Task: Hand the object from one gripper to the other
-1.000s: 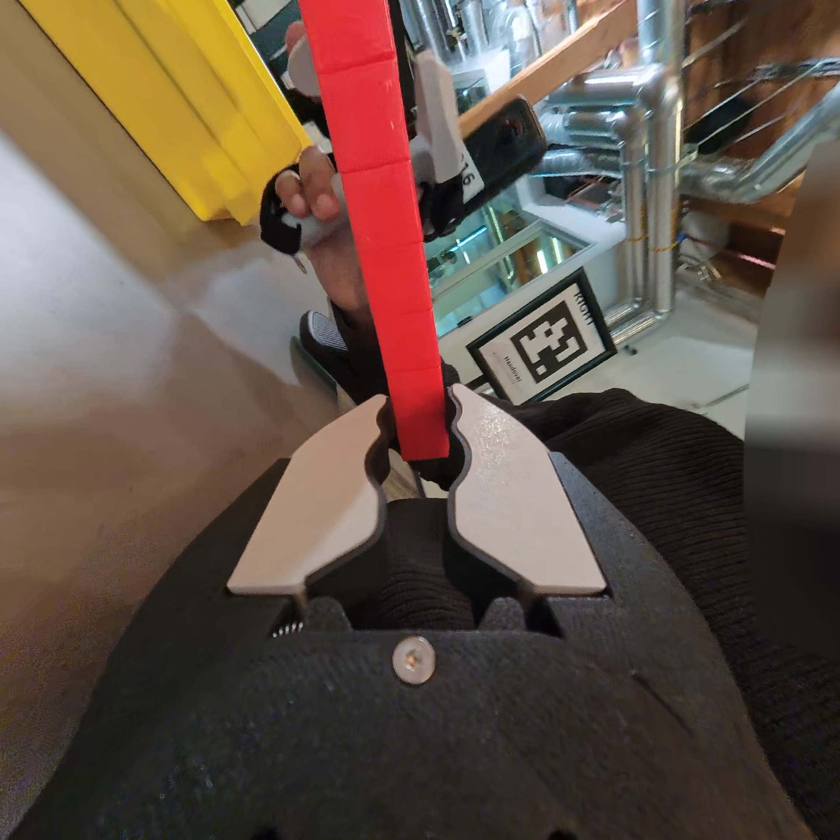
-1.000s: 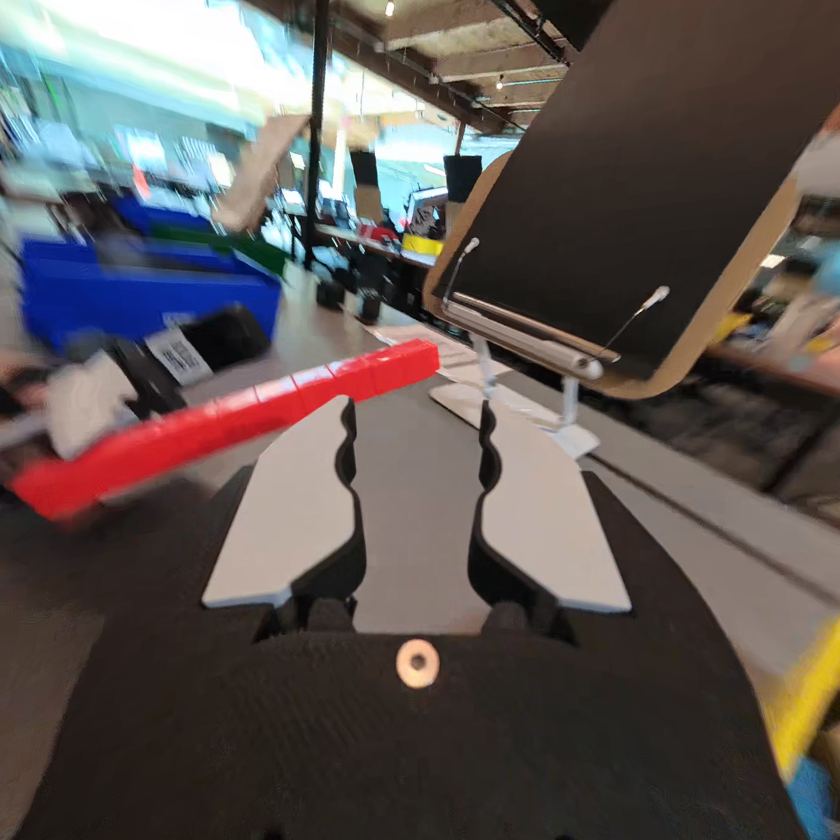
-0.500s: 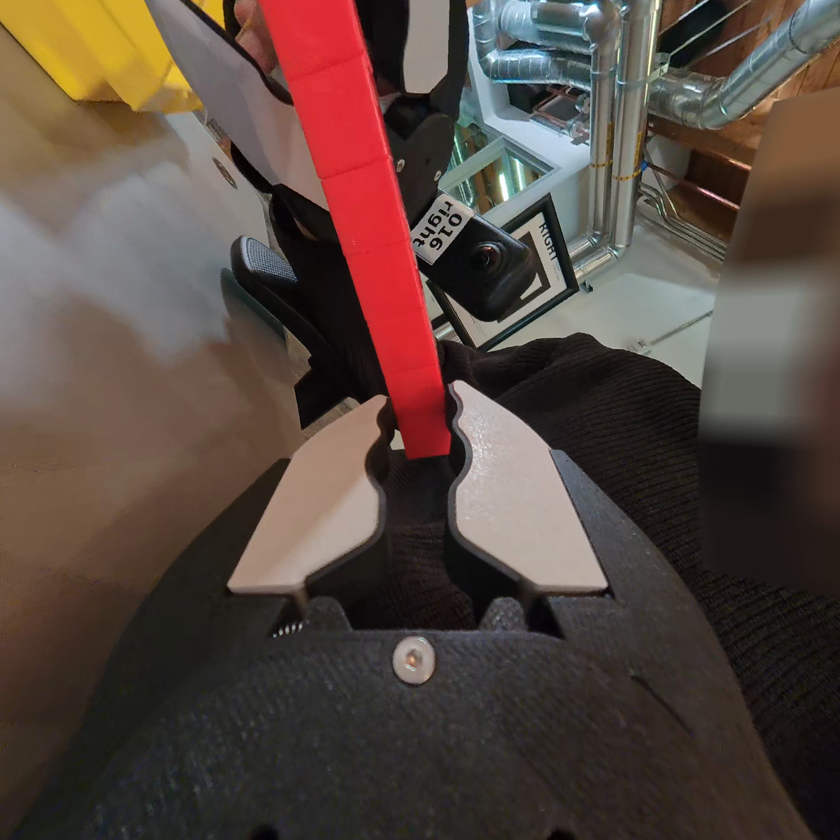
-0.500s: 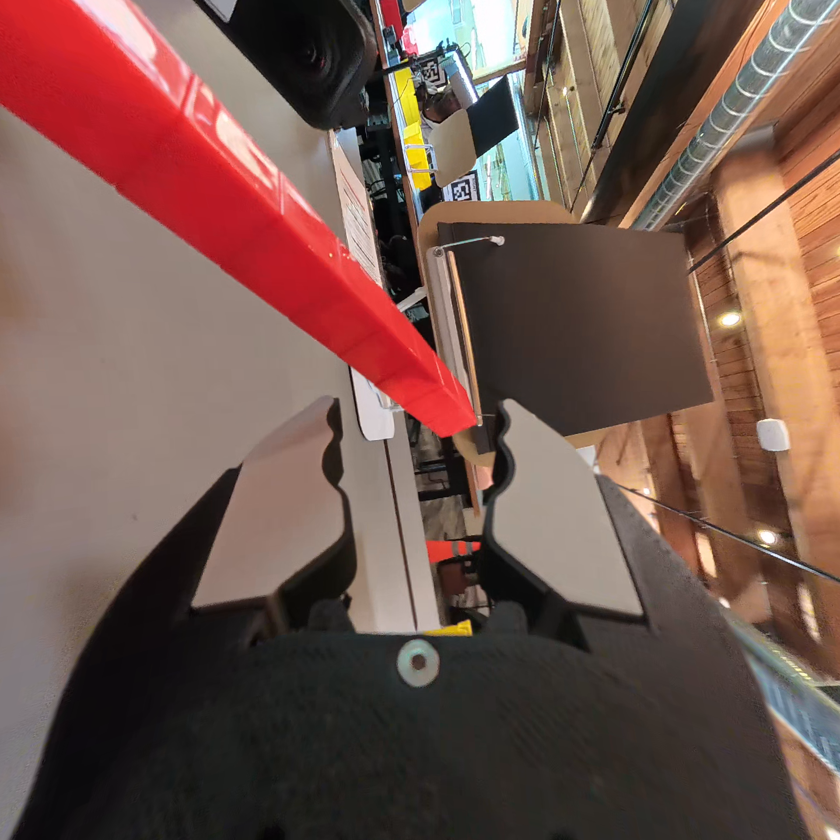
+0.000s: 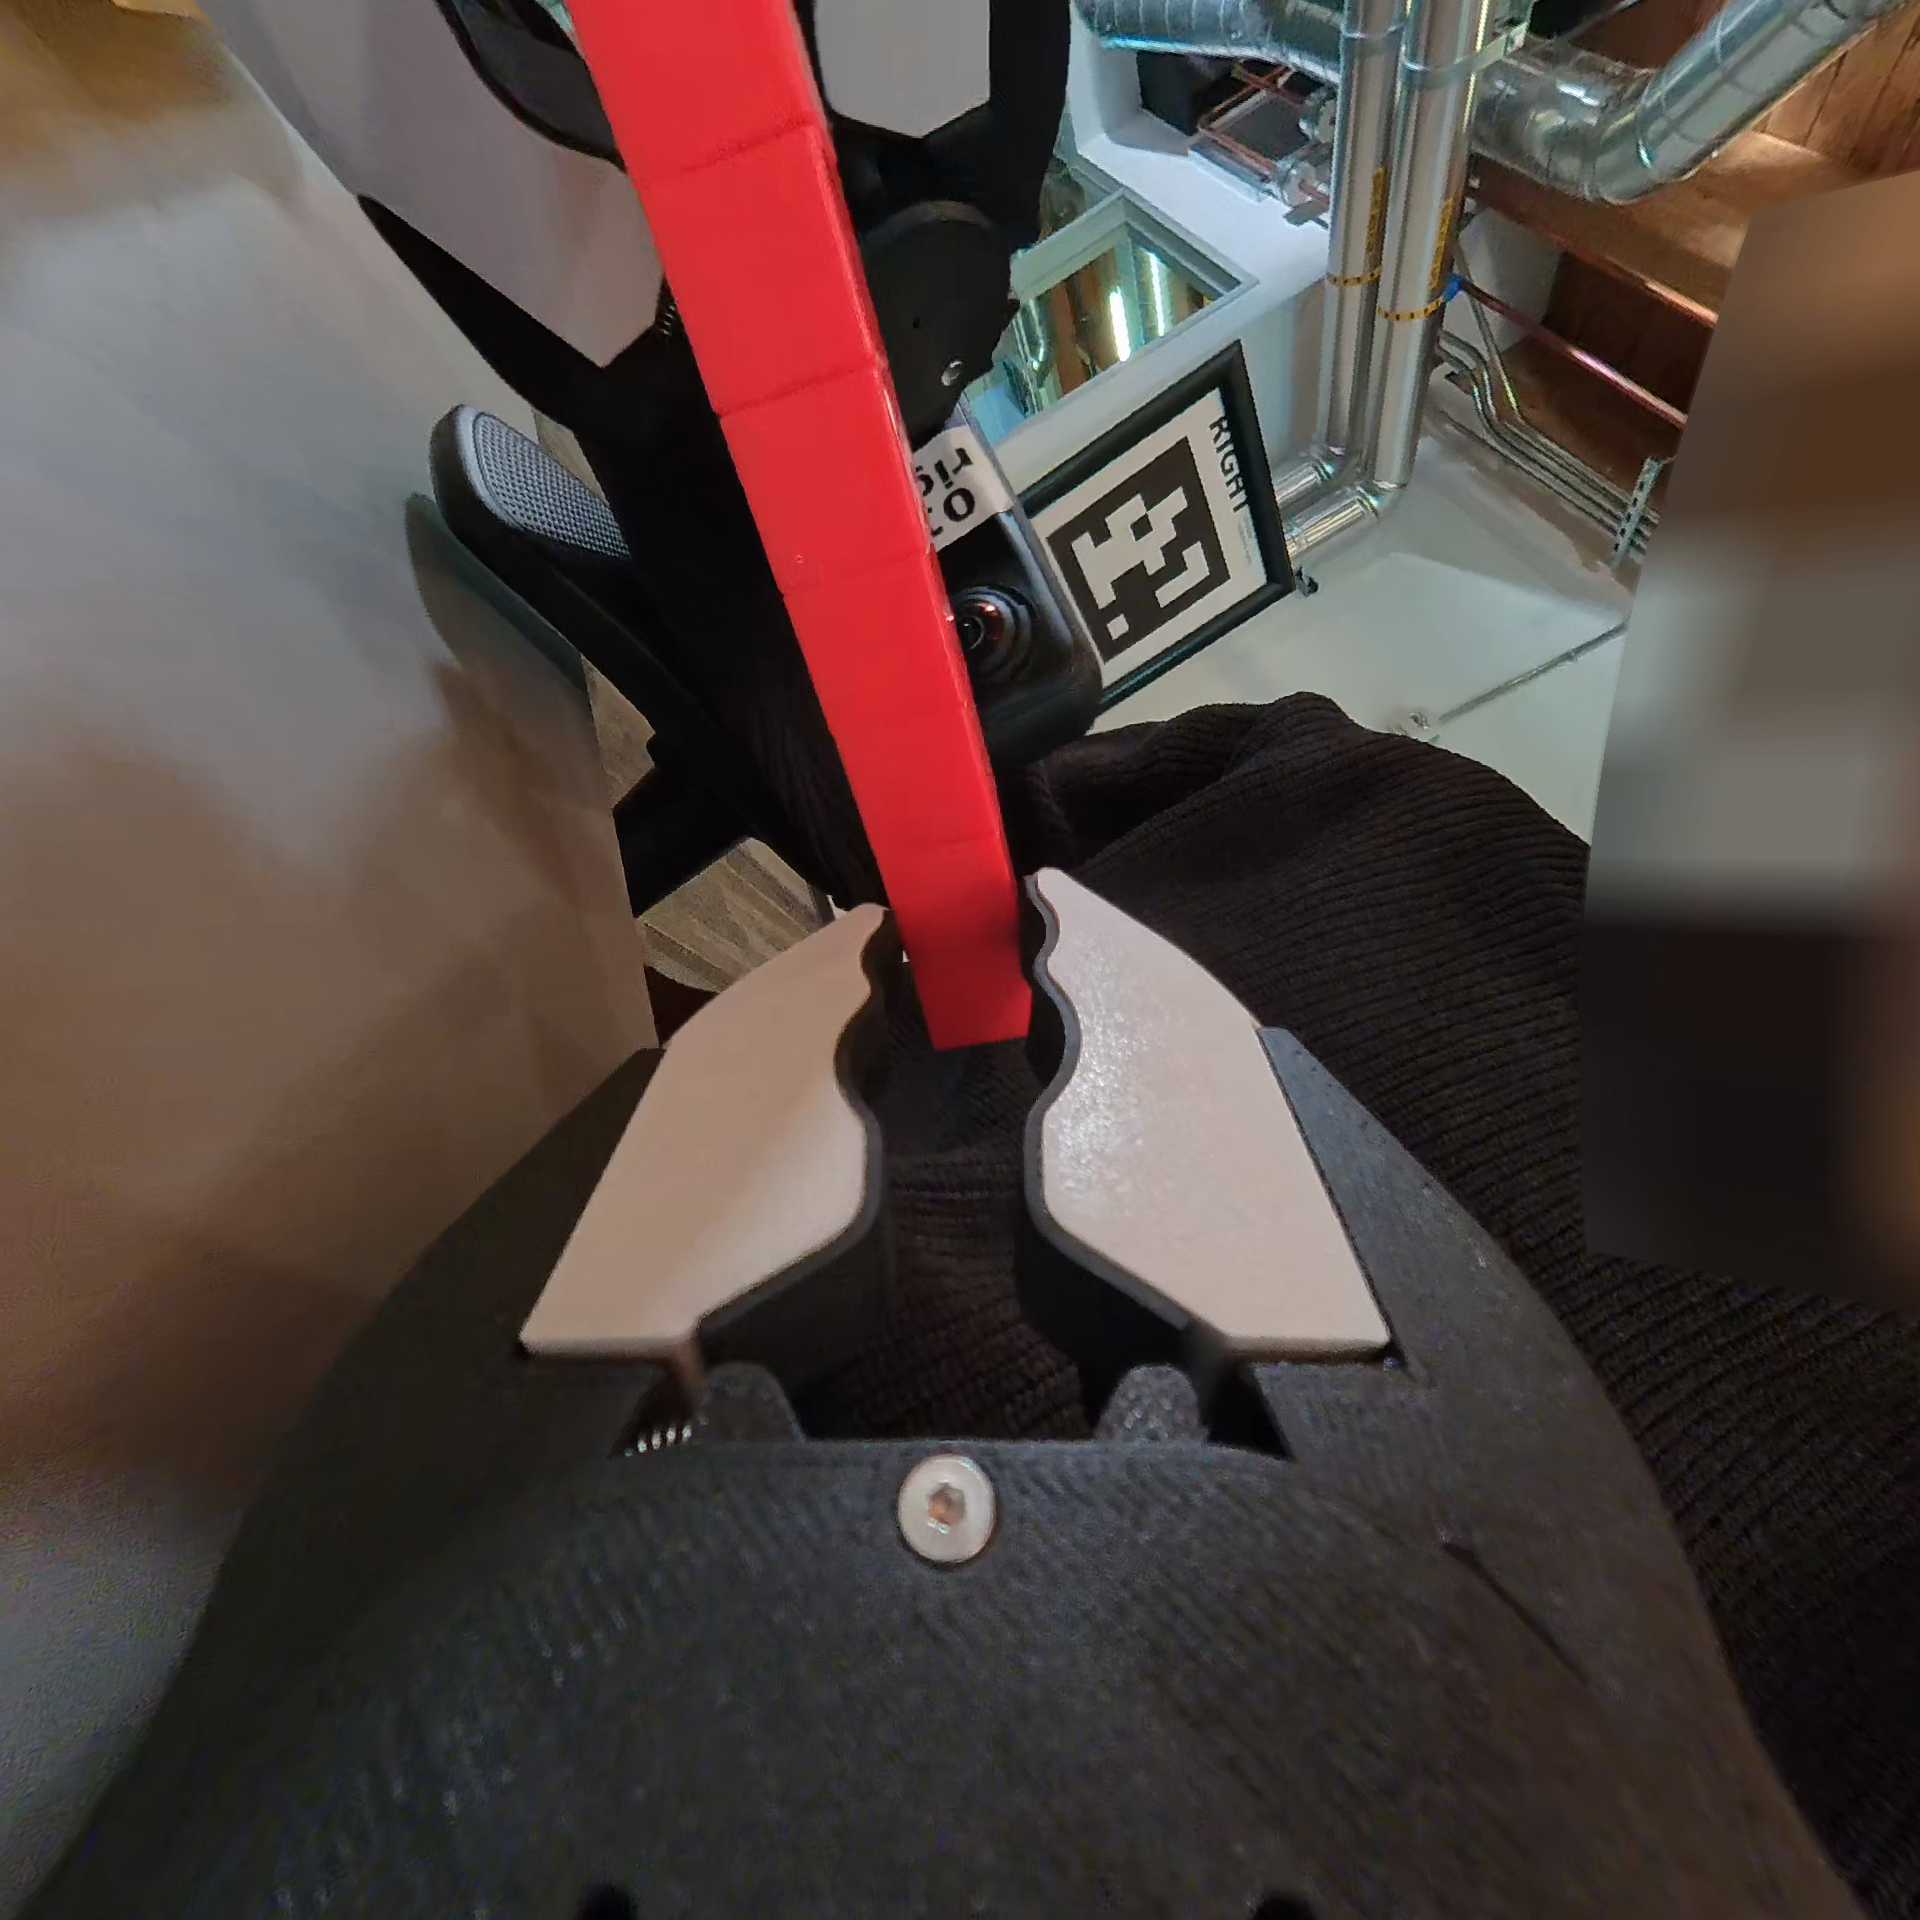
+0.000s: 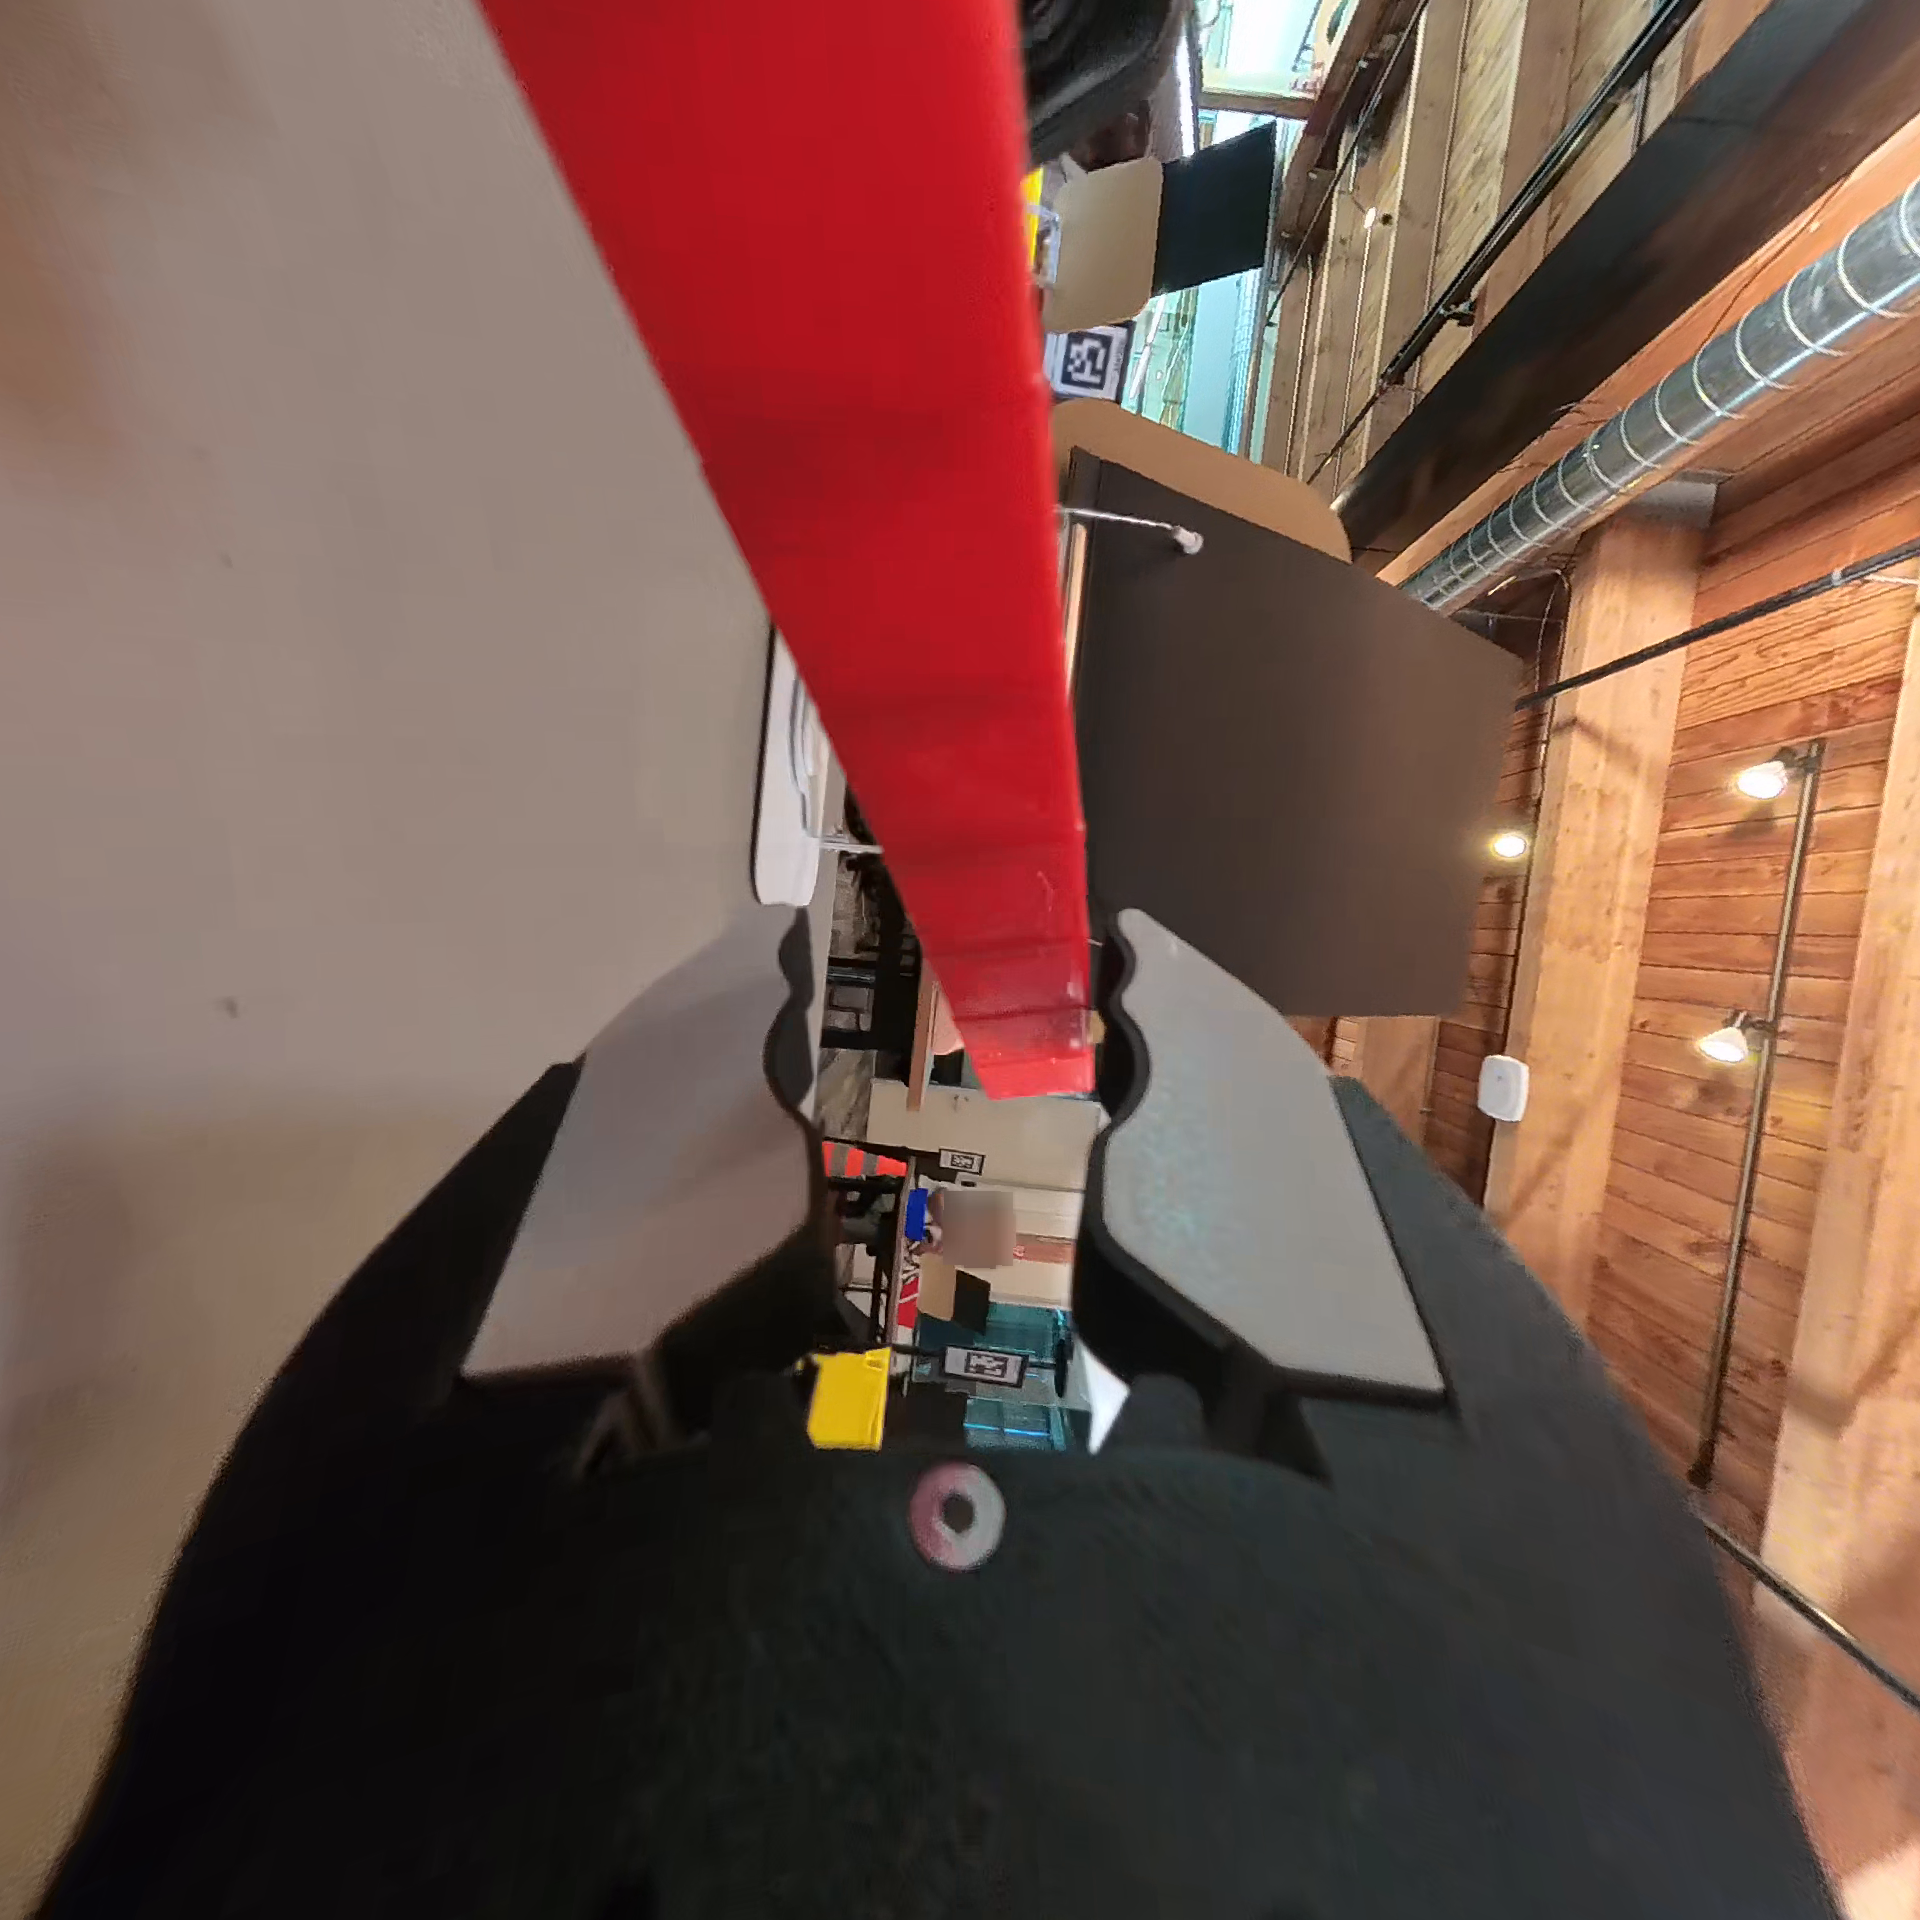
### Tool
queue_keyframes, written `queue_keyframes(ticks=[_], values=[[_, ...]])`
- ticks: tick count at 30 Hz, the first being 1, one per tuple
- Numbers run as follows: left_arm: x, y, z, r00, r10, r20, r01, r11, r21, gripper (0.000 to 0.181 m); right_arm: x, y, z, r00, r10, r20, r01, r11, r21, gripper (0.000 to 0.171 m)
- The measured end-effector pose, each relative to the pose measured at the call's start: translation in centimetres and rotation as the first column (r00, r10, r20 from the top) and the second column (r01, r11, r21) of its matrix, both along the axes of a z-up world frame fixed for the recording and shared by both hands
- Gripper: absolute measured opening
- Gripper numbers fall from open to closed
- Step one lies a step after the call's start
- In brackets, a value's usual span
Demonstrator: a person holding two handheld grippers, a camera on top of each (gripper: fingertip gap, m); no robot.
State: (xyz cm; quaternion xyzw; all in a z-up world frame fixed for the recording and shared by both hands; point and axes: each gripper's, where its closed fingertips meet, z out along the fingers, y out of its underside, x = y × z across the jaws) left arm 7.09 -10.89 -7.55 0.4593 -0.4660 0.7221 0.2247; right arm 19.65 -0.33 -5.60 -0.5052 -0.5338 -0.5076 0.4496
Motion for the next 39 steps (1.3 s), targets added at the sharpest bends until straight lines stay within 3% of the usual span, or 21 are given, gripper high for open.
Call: queue_keyframes(ticks=[5, 10, 16, 22, 27, 32, 39], values=[[-0.2, -0.3, 0.1, 1.000, -0.017, 0.008, 0.017, 1.000, -0.004, 0.024, -0.1, -0.1, 0.2, 0.999, 0.003, 0.041, -0.004, 1.000, 0.019, 0.024], [0.1, 0.2, 0.6, 0.999, 0.023, 0.045, -0.022, 1.000, -0.023, 0.026, 0.4, 0.0, 0.1, 0.999, -0.020, 0.049, 0.019, 1.000, 0.015, 0.023], [0.8, 2.0, 1.9, 0.985, 0.141, 0.101, -0.133, 0.988, -0.083, 0.054, 0.7, 0.3, 0.3, 0.999, -0.041, 0.006, 0.041, 0.999, 0.026, 0.023], [1.9, 5.1, 2.8, 0.936, 0.321, 0.142, -0.306, 0.945, -0.116, 0.062, 0.9, 0.5, 0.8, 0.989, -0.053, -0.138, 0.057, 0.998, 0.025, 0.023], [2.5, 6.8, 2.5, 0.891, 0.419, 0.176, -0.417, 0.907, -0.049, 0.063, 0.8, 0.5, 0.8, 0.950, -0.045, -0.308, 0.044, 0.999, -0.010, 0.023], [2.7, 6.9, 2.1, 0.877, 0.436, 0.199, -0.447, 0.895, 0.009, 0.063, 0.0, 0.5, 0.5, 0.833, -0.044, -0.551, -0.008, 0.996, -0.090, 0.023], [2.9, 6.6, 1.7, 0.866, 0.435, 0.245, -0.468, 0.879, 0.093, 0.063, -3.5, 0.1, -0.3, 0.511, -0.103, -0.853, -0.222, 0.943, -0.247, 0.023]])
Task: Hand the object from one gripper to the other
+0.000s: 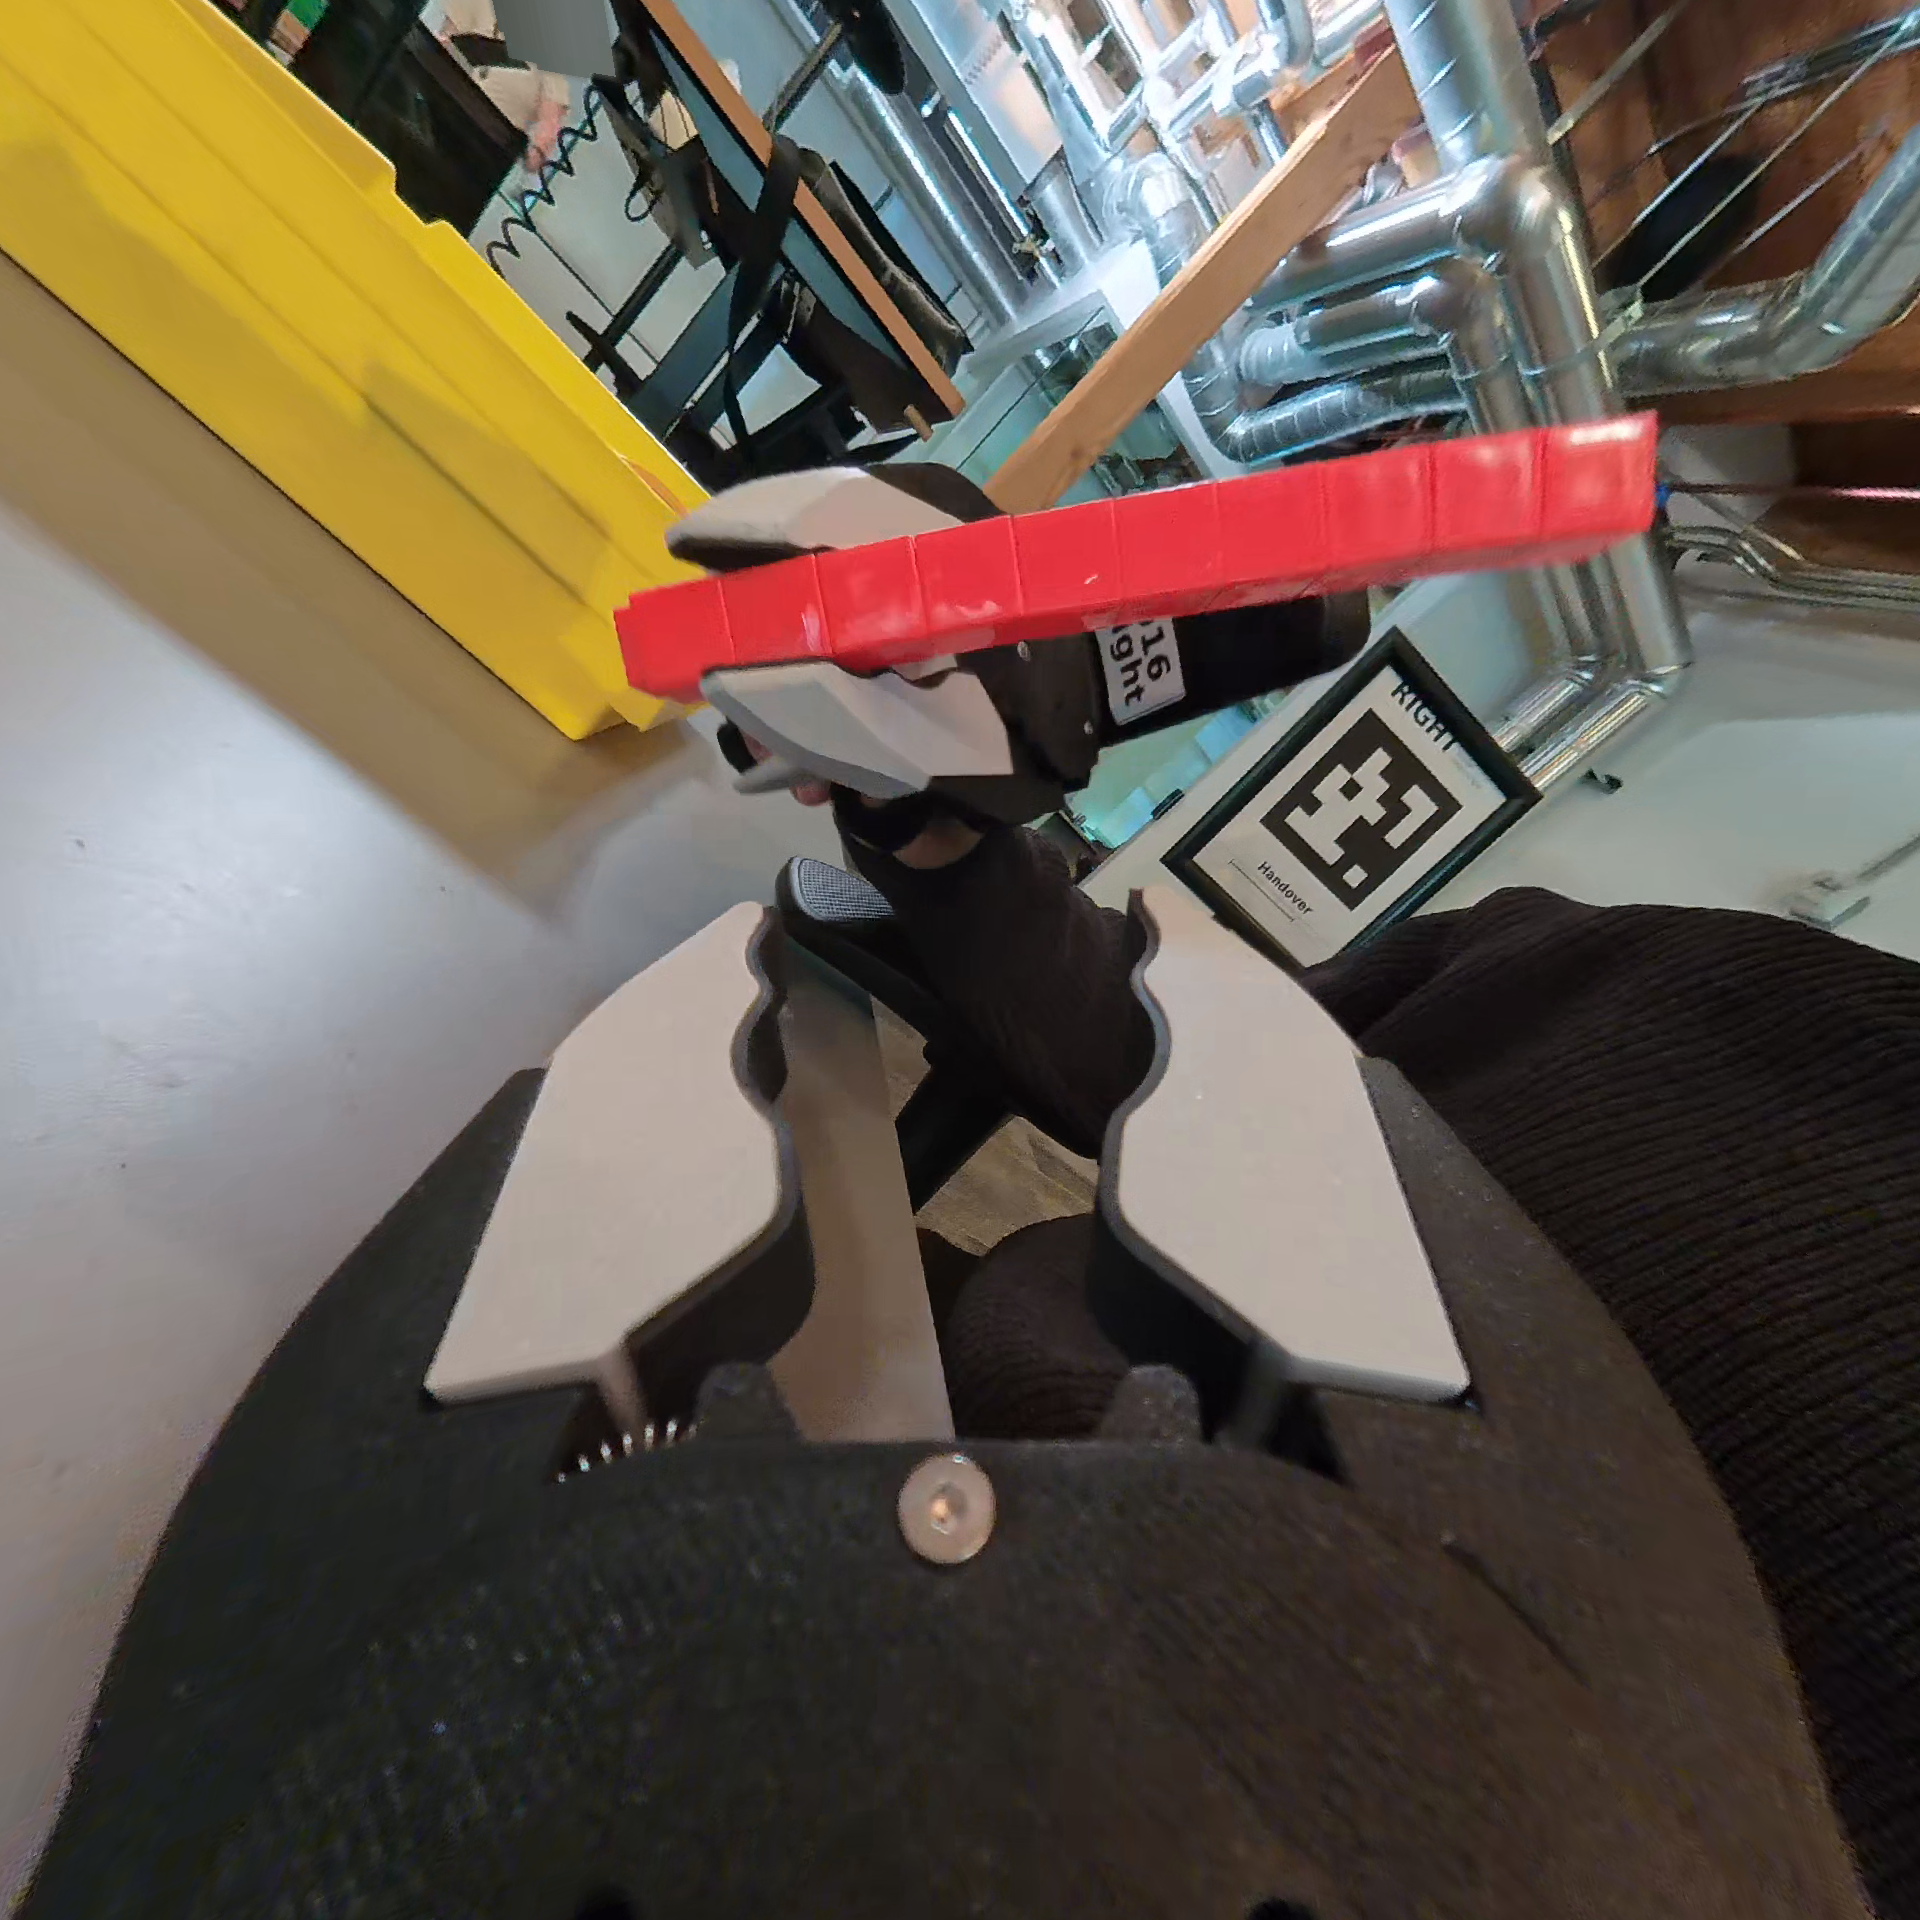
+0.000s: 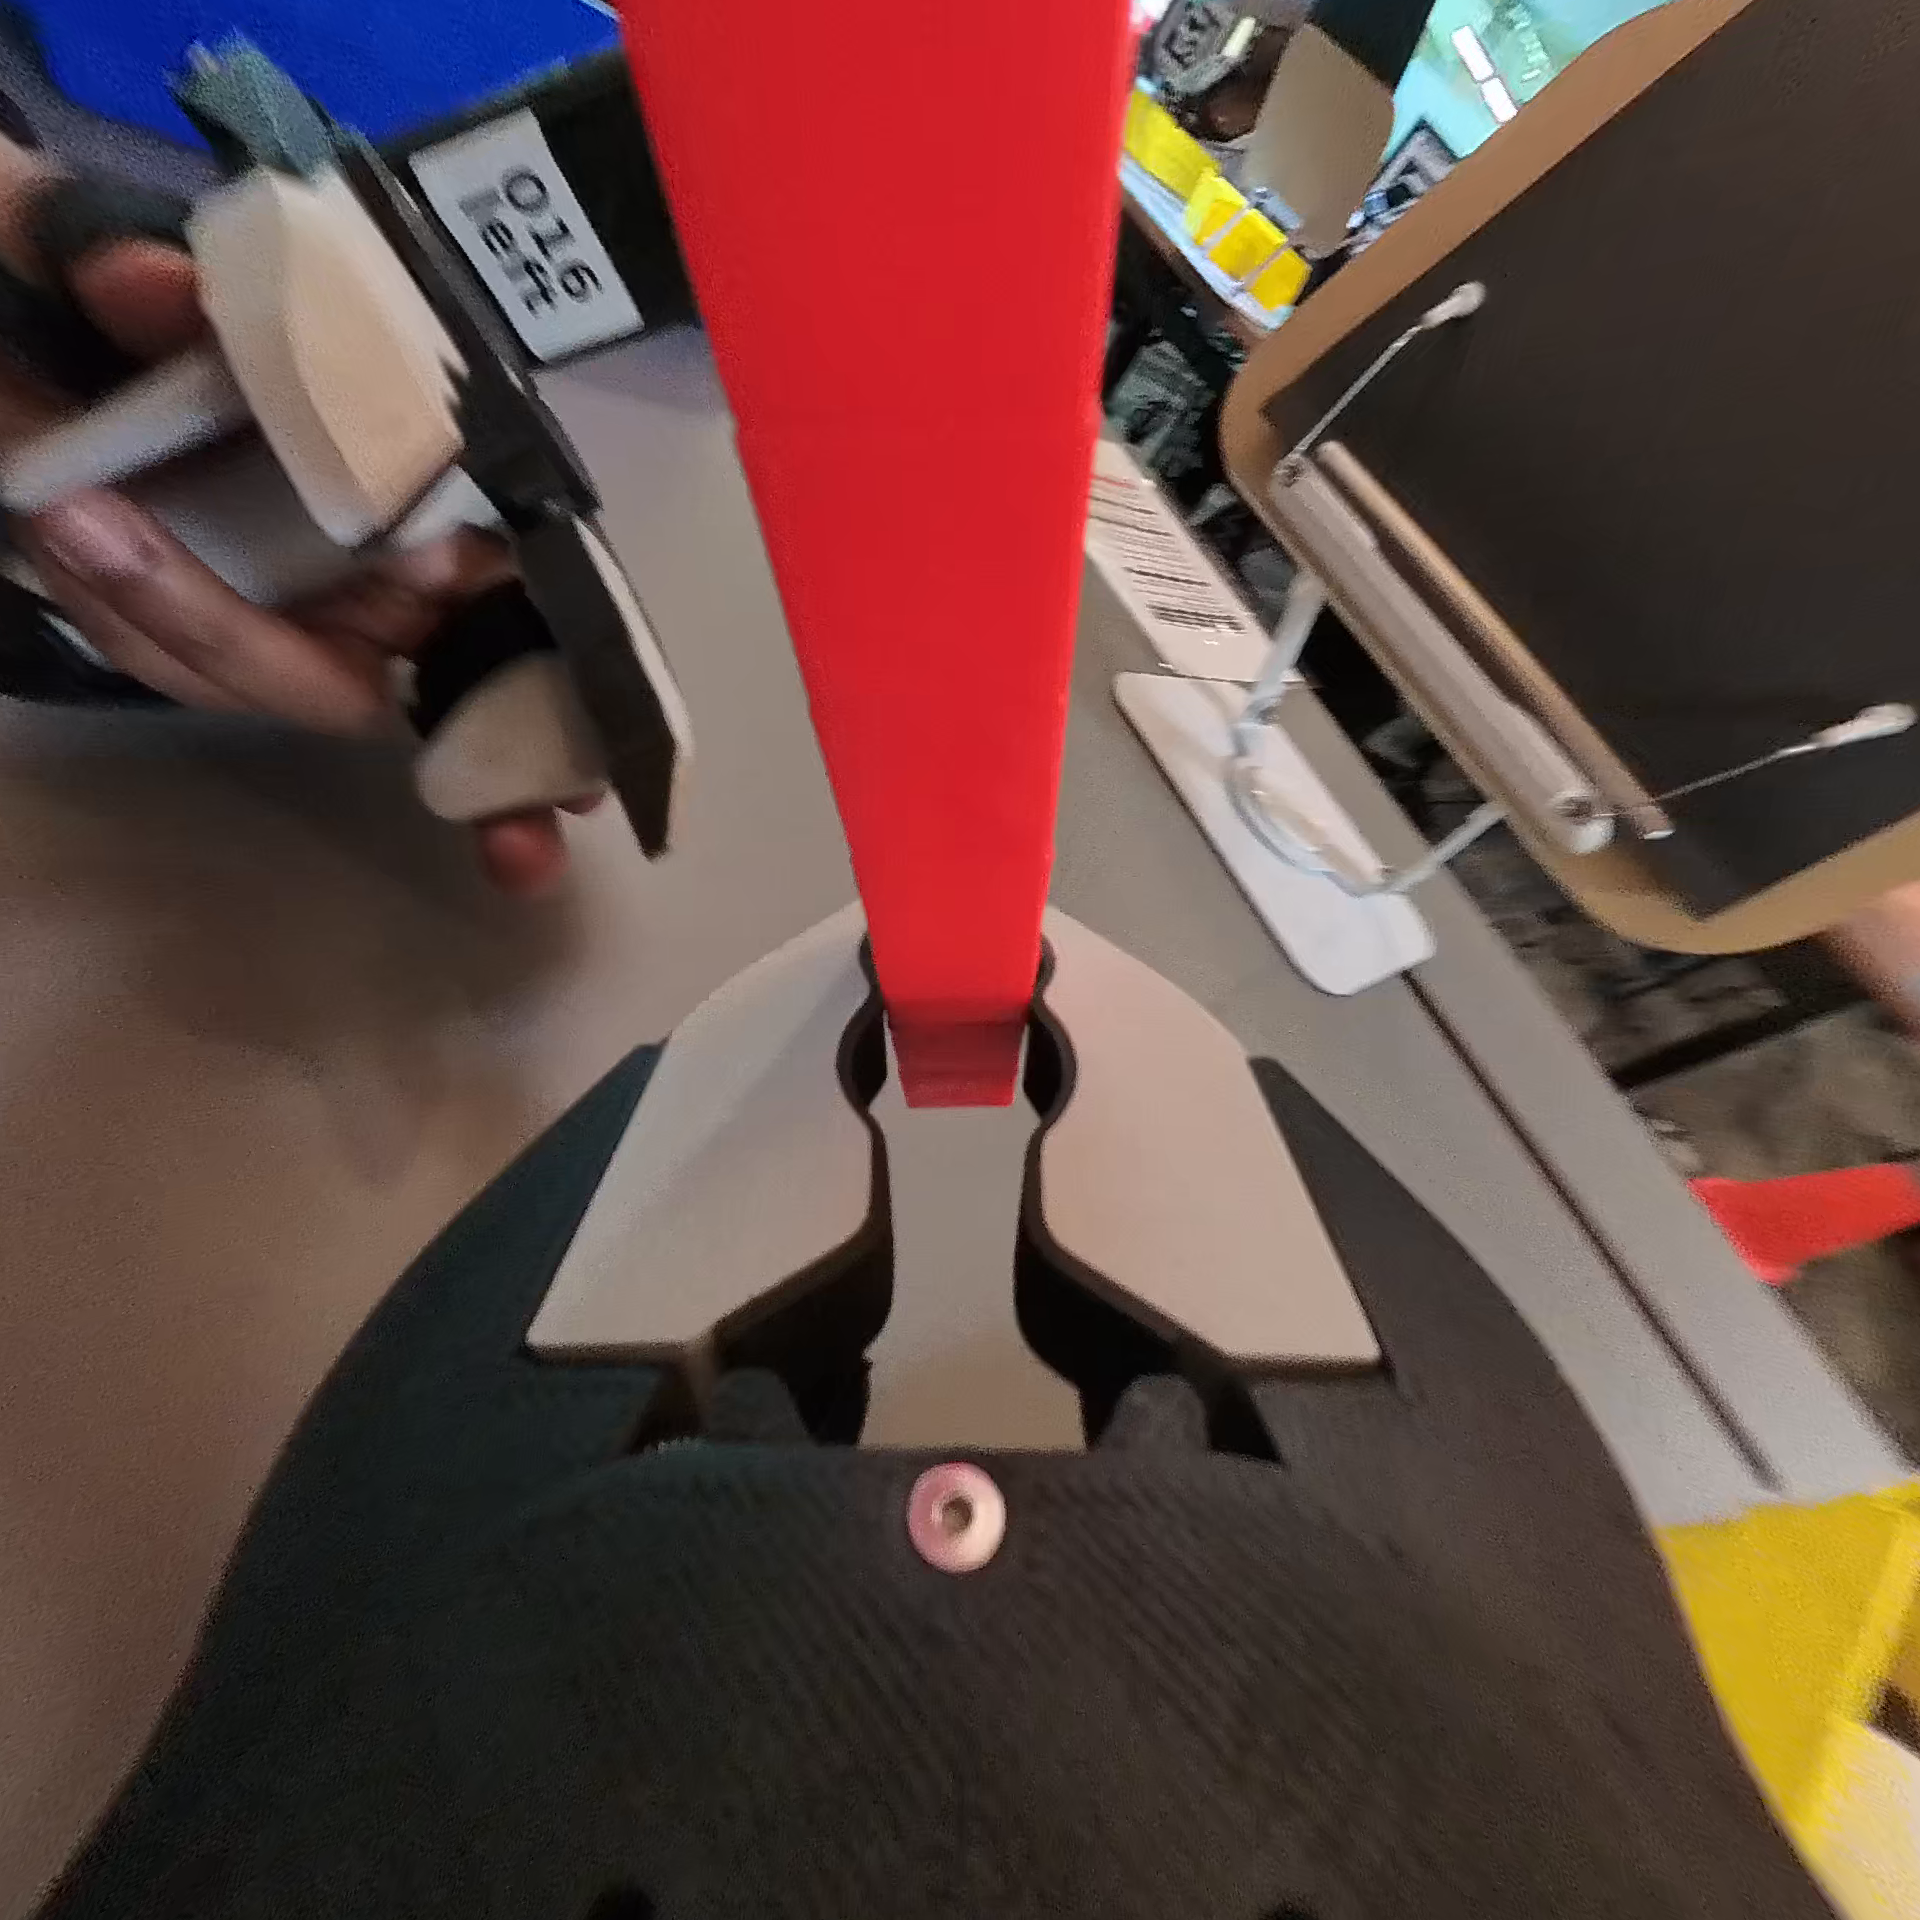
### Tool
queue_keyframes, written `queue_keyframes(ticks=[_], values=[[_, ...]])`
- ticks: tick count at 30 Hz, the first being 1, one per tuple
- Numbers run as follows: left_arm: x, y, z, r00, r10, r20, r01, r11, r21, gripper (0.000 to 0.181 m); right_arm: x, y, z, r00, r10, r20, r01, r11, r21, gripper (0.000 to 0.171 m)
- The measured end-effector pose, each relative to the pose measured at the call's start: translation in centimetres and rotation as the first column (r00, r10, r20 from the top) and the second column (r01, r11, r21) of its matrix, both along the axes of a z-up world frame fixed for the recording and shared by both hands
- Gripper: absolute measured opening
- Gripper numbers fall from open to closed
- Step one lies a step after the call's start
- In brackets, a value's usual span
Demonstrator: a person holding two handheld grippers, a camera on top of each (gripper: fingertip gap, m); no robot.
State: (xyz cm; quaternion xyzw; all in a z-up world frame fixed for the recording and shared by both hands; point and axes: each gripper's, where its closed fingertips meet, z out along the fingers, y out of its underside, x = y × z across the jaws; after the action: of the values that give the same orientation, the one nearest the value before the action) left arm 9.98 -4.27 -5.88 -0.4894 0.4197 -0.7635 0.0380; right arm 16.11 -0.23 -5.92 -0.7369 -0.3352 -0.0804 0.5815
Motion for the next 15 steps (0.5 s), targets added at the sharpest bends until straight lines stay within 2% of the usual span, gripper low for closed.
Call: queue_keyframes(ticks=[7, 12, 15], values=[[0.1, 0.5, 0.4, 0.998, 0.053, 0.037, -0.055, 0.997, 0.056, 0.064, -4.3, -0.8, -0.5, 0.948, 0.141, -0.286, -0.186, 0.973, -0.138, 0.023], [-0.2, 2.1, 1.7, 0.970, 0.188, 0.155, -0.215, 0.959, 0.182, 0.063, -6.8, -1.7, -1.0, 0.868, 0.195, -0.456, -0.325, 0.919, -0.226, 0.023], [-0.4, 2.6, 2.4, 0.946, 0.237, 0.223, -0.292, 0.920, 0.260, 0.060, -7.9, -2.0, -2.0, 0.852, 0.206, -0.482, -0.367, 0.891, -0.268, 0.023]])
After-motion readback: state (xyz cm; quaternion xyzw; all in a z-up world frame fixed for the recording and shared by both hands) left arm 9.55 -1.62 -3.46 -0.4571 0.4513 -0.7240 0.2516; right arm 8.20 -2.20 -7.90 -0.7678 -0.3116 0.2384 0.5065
